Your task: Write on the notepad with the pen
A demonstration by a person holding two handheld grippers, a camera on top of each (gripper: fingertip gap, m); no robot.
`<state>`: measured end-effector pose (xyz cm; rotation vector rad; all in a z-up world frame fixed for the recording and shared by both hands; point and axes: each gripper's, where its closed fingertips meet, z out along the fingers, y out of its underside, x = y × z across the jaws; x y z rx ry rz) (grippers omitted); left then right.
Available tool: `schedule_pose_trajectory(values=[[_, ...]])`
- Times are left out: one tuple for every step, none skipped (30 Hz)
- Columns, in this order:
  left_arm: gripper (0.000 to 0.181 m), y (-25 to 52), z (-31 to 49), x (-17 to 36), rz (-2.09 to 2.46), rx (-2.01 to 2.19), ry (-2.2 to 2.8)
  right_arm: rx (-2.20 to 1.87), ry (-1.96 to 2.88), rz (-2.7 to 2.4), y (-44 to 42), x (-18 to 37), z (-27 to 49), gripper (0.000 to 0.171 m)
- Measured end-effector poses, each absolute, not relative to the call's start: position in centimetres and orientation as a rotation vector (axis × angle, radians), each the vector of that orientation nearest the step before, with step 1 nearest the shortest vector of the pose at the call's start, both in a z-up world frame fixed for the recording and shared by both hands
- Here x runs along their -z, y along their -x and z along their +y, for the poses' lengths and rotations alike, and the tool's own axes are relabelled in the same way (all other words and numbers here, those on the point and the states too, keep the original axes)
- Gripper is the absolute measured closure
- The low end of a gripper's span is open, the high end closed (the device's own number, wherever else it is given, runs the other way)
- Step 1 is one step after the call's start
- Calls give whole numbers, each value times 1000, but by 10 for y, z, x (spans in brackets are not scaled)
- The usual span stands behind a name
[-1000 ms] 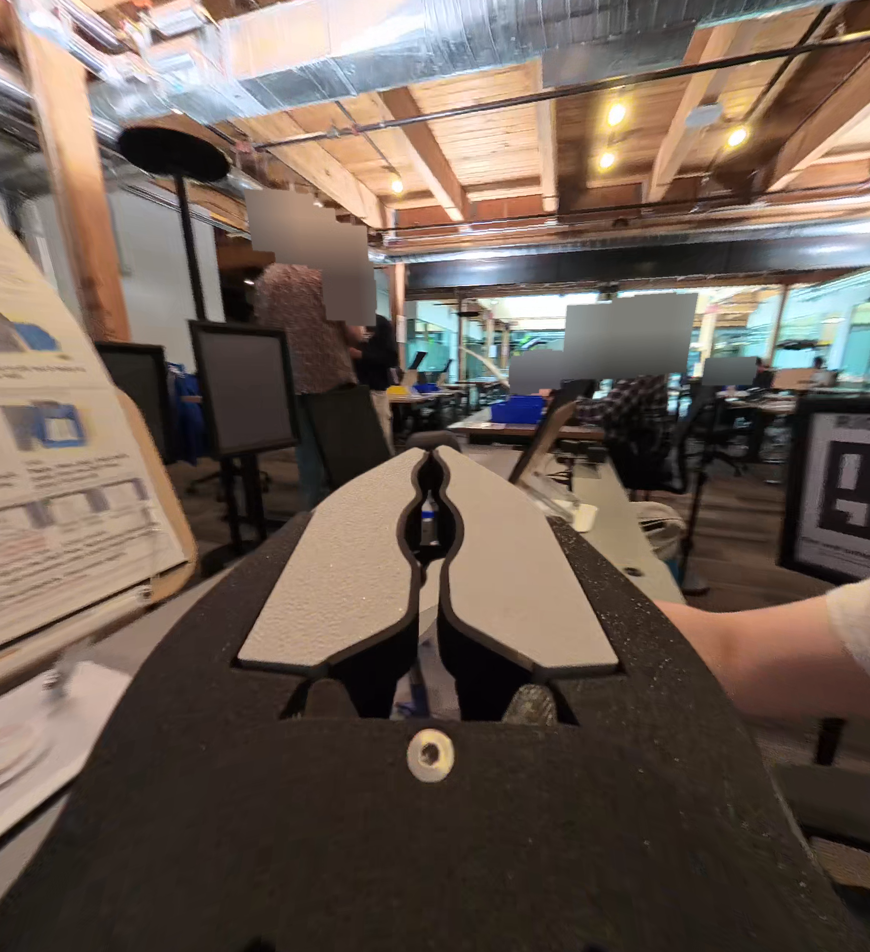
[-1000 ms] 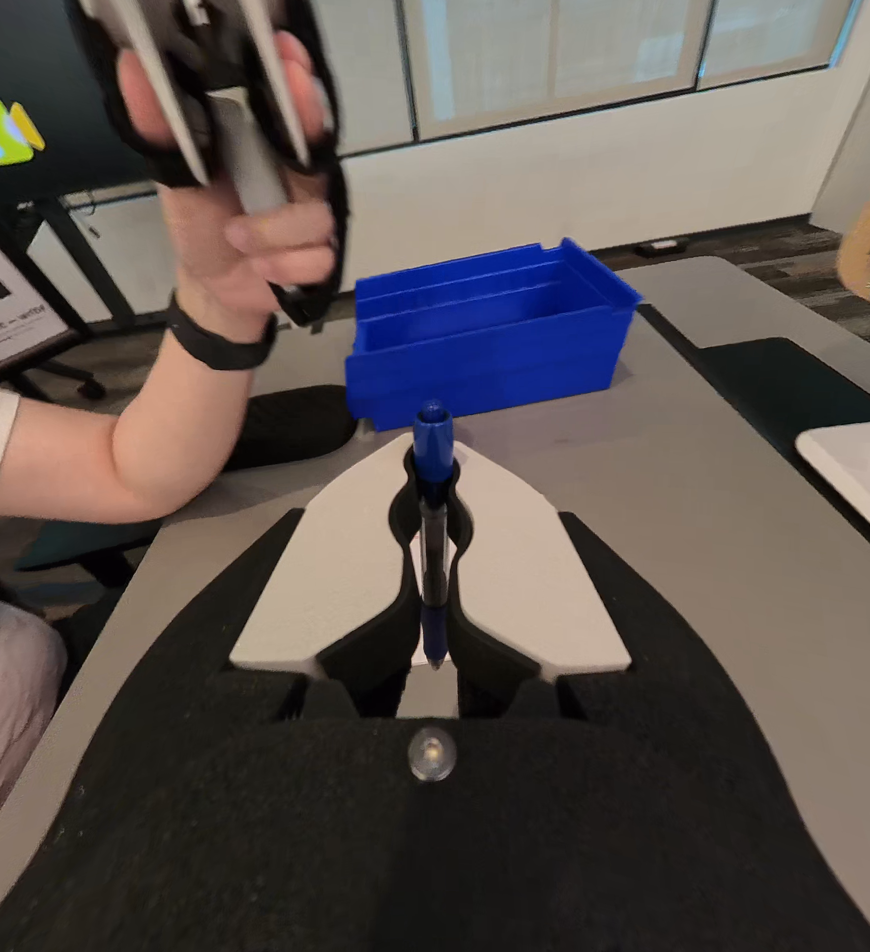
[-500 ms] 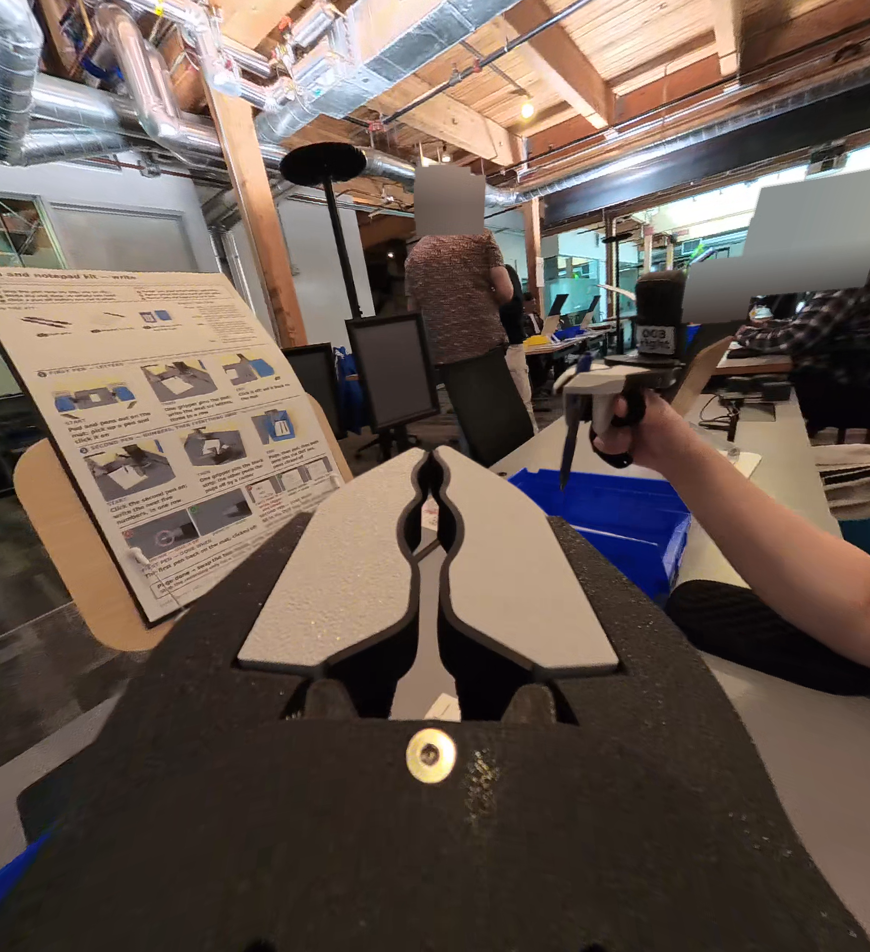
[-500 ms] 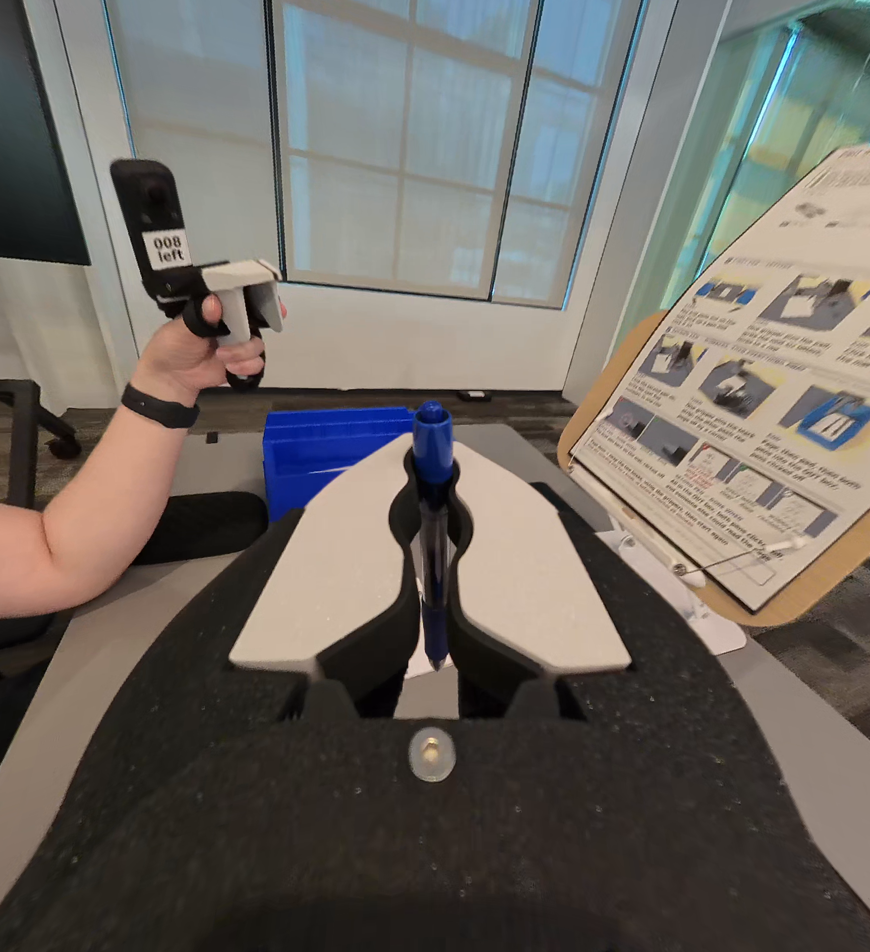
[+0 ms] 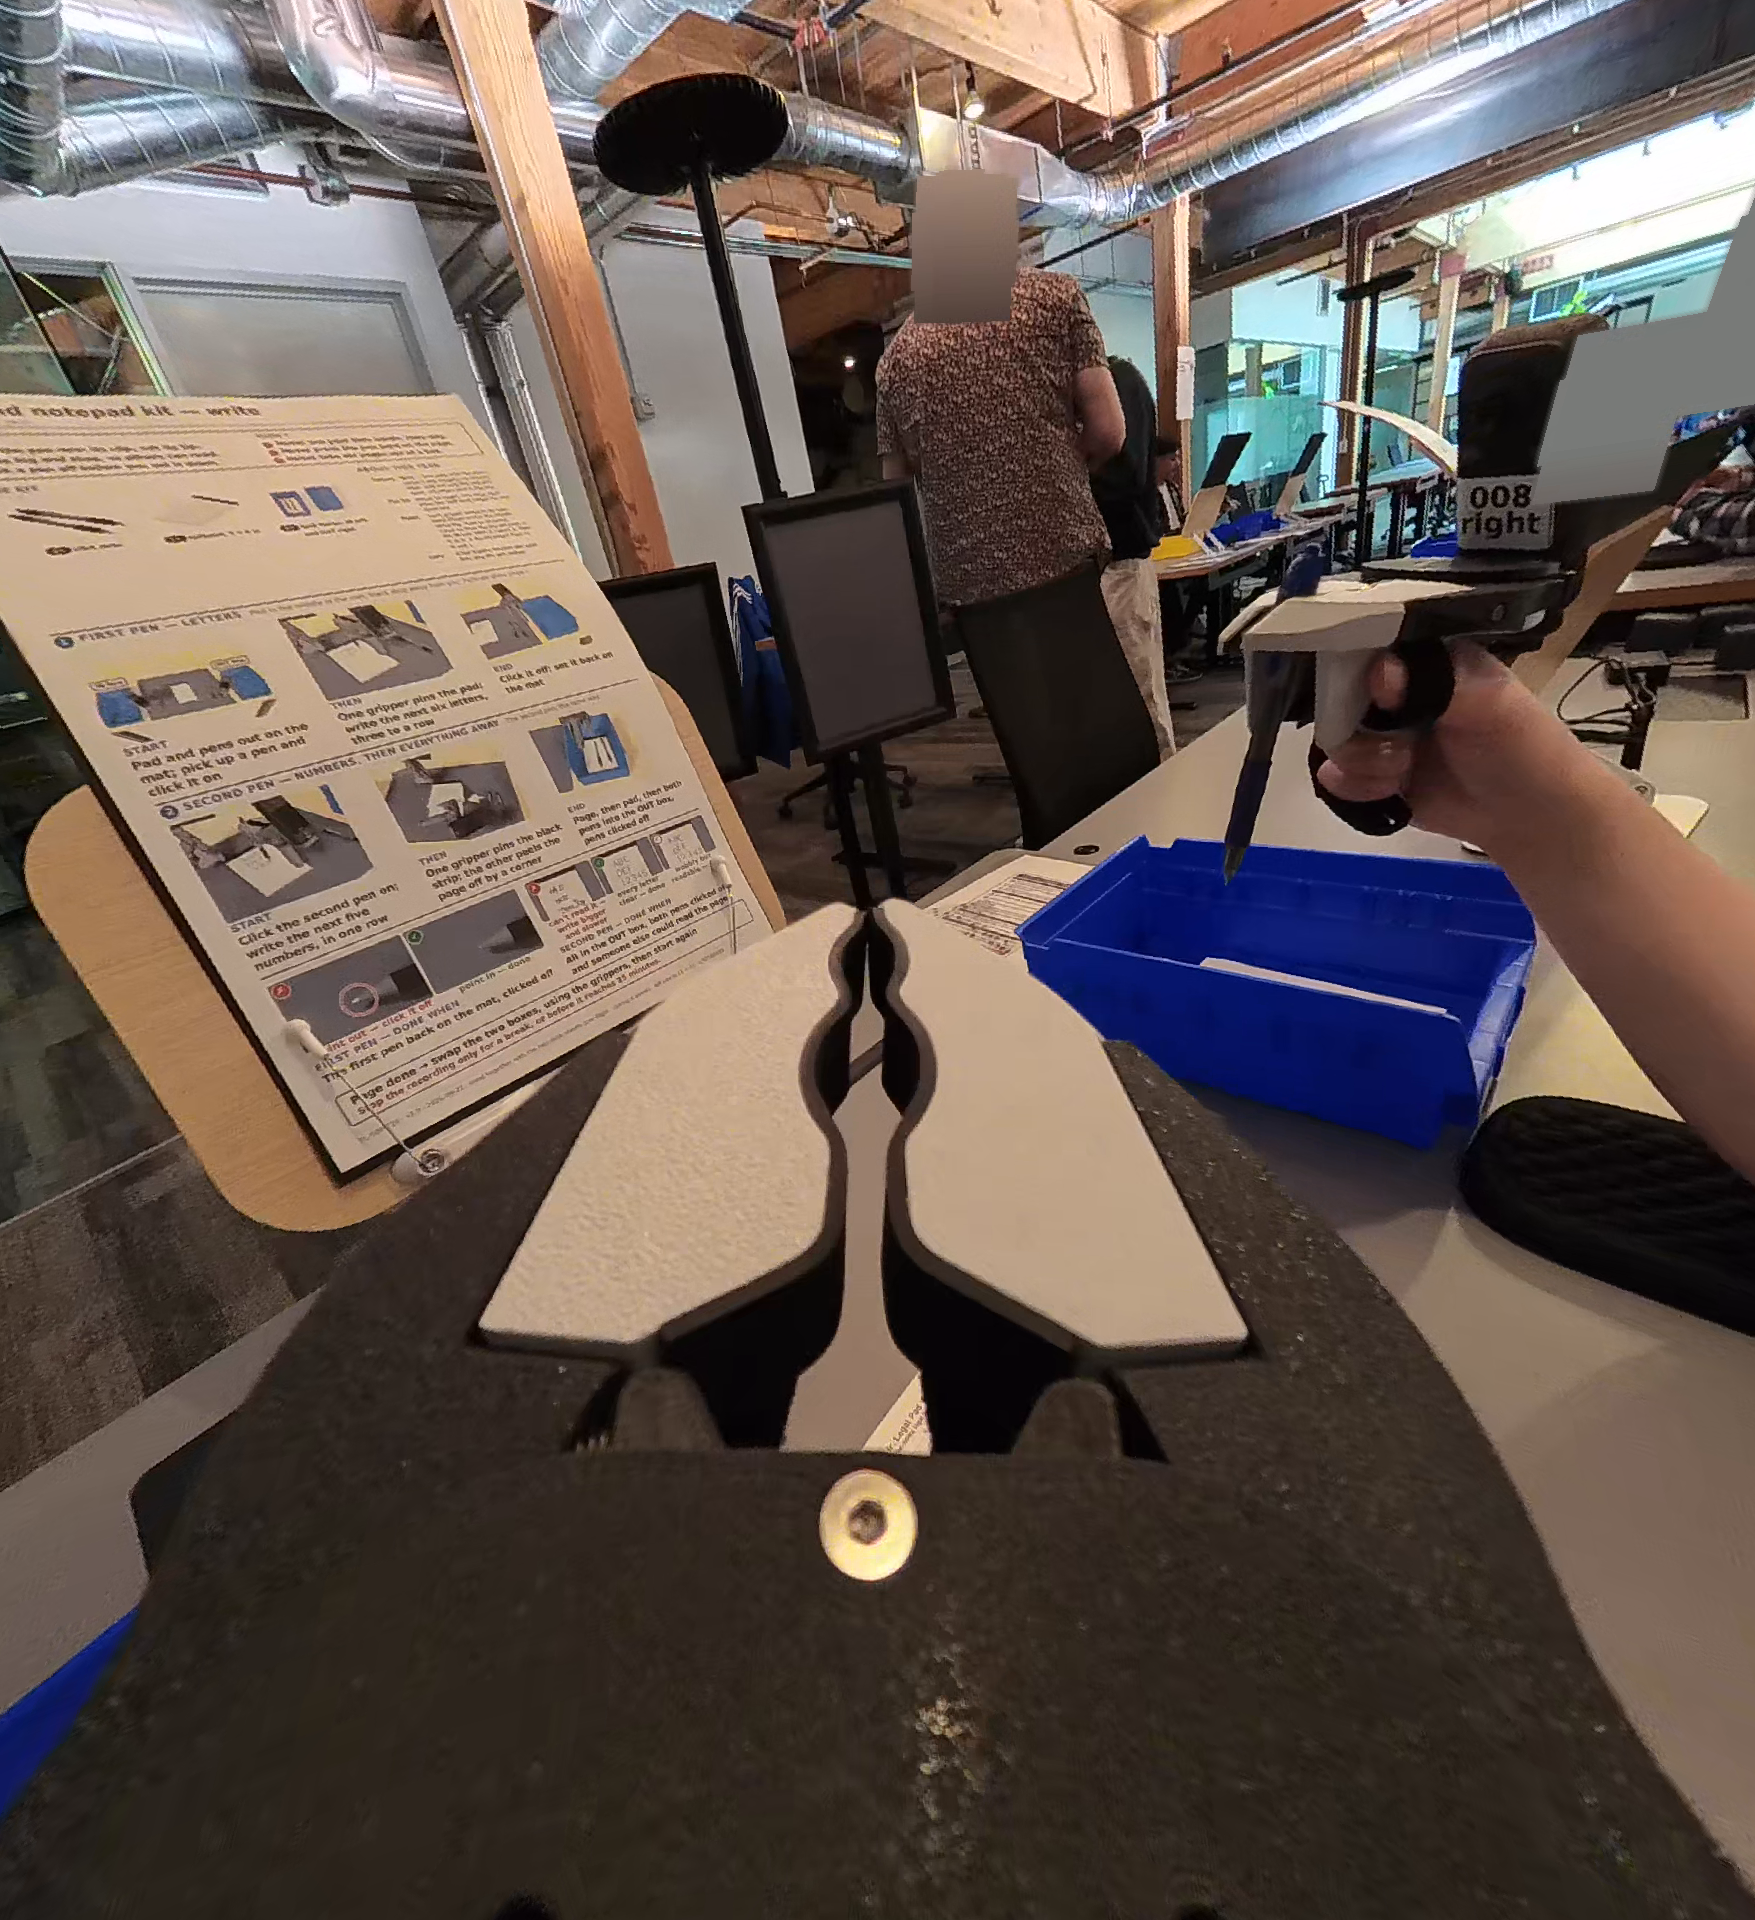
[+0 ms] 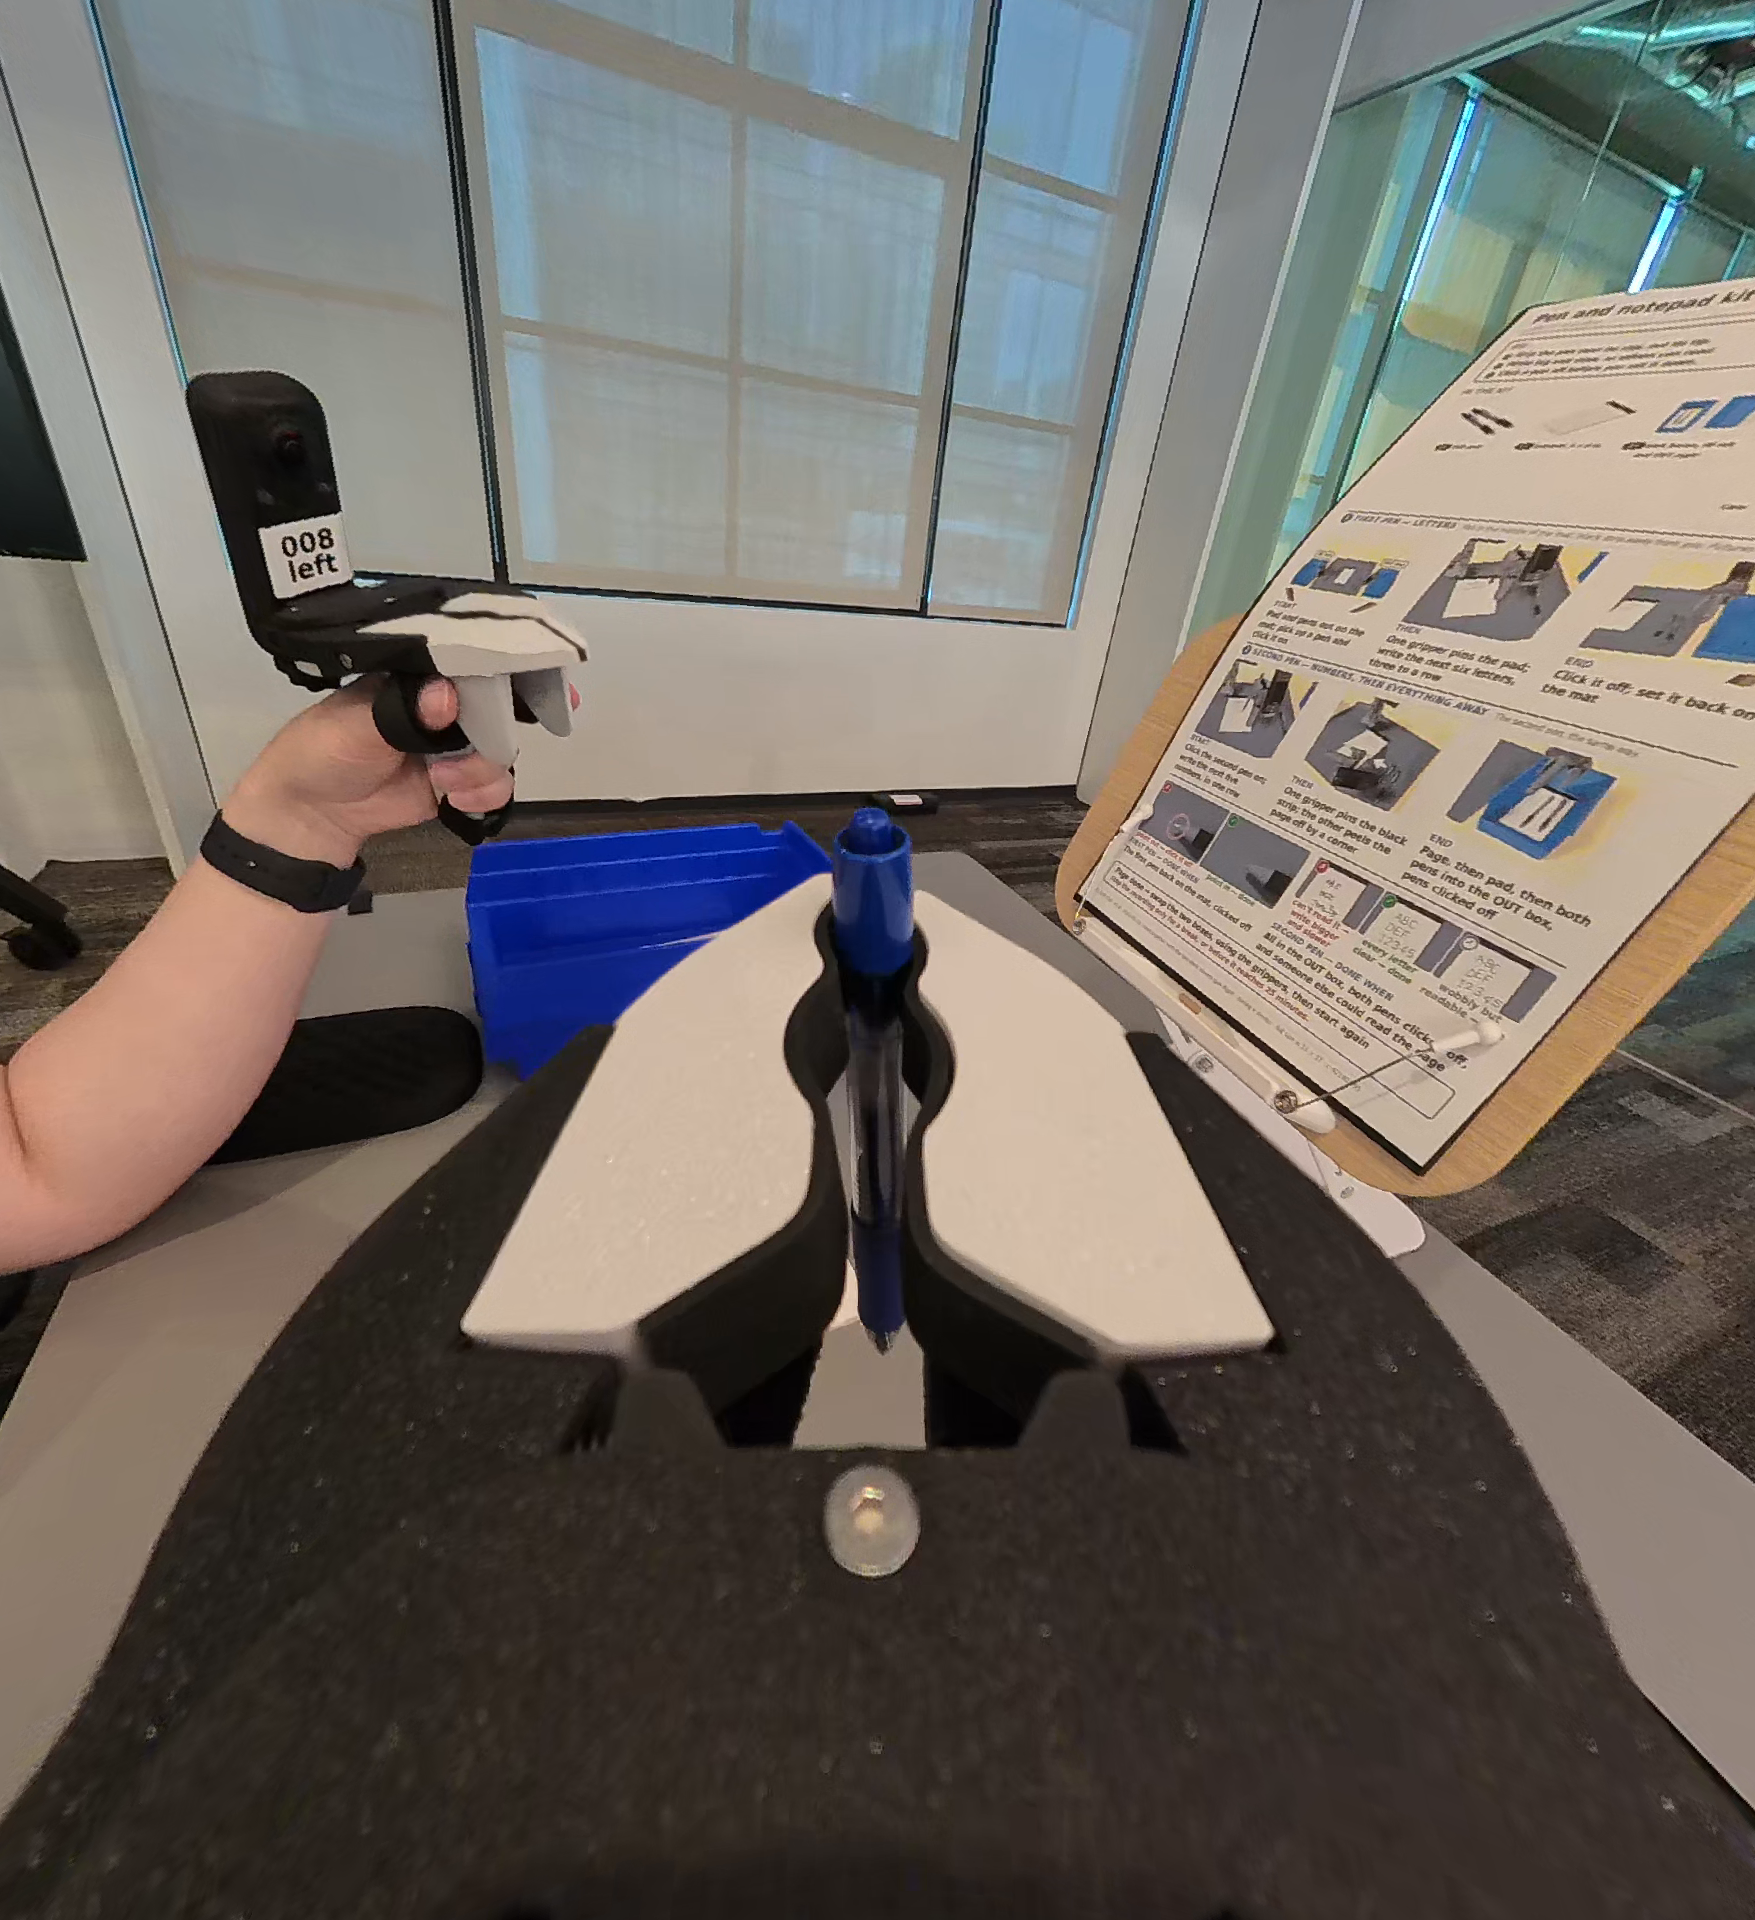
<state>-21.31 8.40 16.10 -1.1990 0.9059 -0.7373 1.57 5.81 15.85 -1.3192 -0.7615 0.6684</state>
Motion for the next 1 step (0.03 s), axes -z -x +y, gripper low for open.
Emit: schedule_pose_trajectory(values=[[181,212,84,-160,909,737,1201,-661,1325,-761,-16,-157,59,166]])
